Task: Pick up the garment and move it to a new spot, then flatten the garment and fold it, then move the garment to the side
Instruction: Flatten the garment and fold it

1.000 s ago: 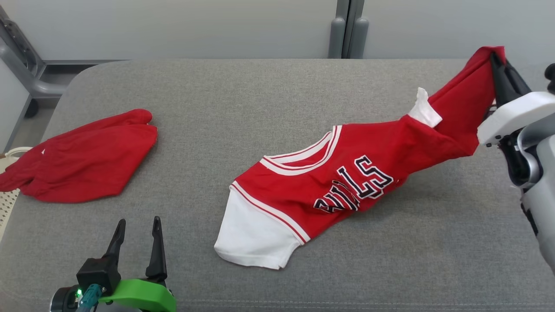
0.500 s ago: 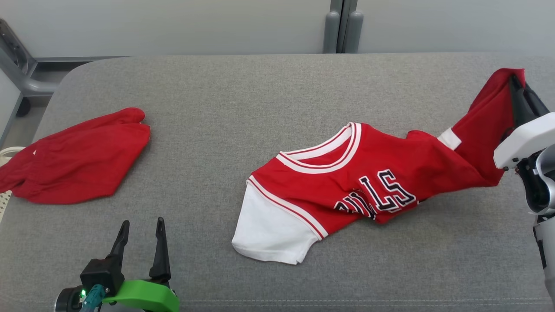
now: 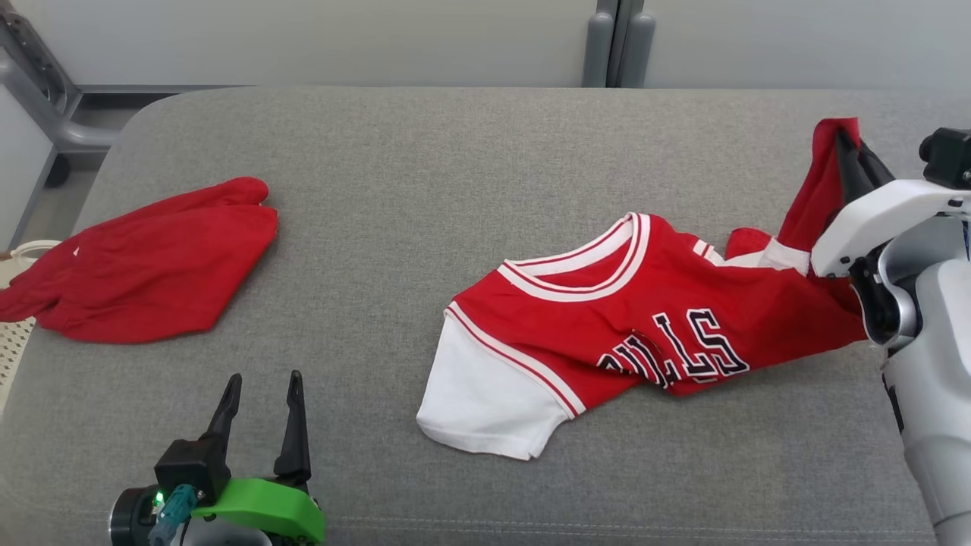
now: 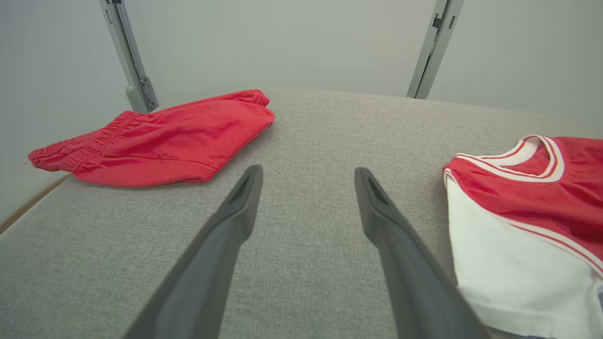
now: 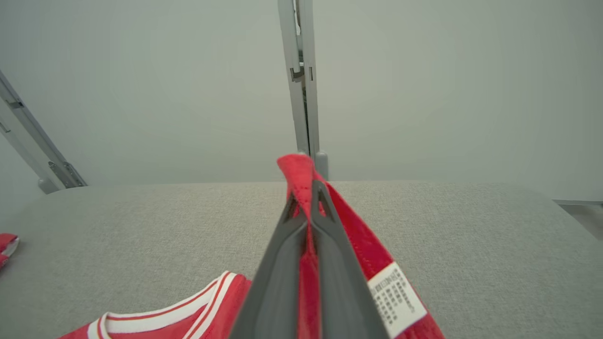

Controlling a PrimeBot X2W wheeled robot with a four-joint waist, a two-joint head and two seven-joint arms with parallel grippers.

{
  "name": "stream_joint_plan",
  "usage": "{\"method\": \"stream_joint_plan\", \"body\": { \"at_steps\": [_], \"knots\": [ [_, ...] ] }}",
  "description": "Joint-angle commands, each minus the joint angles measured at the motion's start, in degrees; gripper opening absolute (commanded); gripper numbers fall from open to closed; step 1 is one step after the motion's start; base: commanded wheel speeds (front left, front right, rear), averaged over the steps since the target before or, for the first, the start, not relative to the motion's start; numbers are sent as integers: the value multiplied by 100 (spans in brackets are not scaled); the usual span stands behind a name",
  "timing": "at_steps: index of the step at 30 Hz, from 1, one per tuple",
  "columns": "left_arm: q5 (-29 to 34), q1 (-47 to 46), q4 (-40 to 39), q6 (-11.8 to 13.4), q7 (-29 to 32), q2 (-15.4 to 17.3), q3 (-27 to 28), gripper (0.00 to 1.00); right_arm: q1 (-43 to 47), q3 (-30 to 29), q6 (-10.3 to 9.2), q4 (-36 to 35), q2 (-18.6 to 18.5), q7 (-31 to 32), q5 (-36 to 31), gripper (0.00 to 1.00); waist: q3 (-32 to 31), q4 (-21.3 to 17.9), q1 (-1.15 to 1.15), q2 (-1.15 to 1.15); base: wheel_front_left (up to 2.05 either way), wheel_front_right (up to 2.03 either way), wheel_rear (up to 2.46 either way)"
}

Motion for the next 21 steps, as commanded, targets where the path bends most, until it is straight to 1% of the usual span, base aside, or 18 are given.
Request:
{"method": "stream_joint_plan", "body": {
  "at_steps": [1, 8, 9, 10, 11, 16, 21],
  "knots": [
    [21, -97, -3, -28, -15, 11, -16, 100, -163, 20, 0, 255, -27, -148, -70, 0, -5, 44, 0, 0, 0, 0, 0],
    [16, -139, 35, -43, -15, 10, -148, 100, -816, 115, 0, 1835, -86, -997, -469, 0, -17, 205, 0, 0, 0, 0, 0],
    [16, -138, 39, -44, -15, 10, -165, 100, -883, 118, 0, 2030, -83, -1114, -521, 36, -20, 219, 0, 0, 0, 0, 0],
    [14, -136, 42, -43, -15, 10, -184, 100, -951, 119, 0, 2215, -77, -1222, -560, 91, -22, 233, 0, 0, 0, 0, 0],
    [11, -134, 48, -41, -15, 10, -198, 100, -1023, 119, 0, 2399, -70, -1302, -590, 100, -25, 243, 0, 0, 0, 0, 0],
    [4, -51, 27, 12, -15, 10, -218, 100, -1232, 237, 0, 2948, -43, -1602, -661, 100, -58, 201, 0, 0, 0, 0, 0],
    [18, -14, -17, 31, -15, 10, -248, 100, -1245, 402, 0, 2929, -33, -1759, -561, 100, -81, 71, 0, 0, 0, 0, 0]
  ]
}}
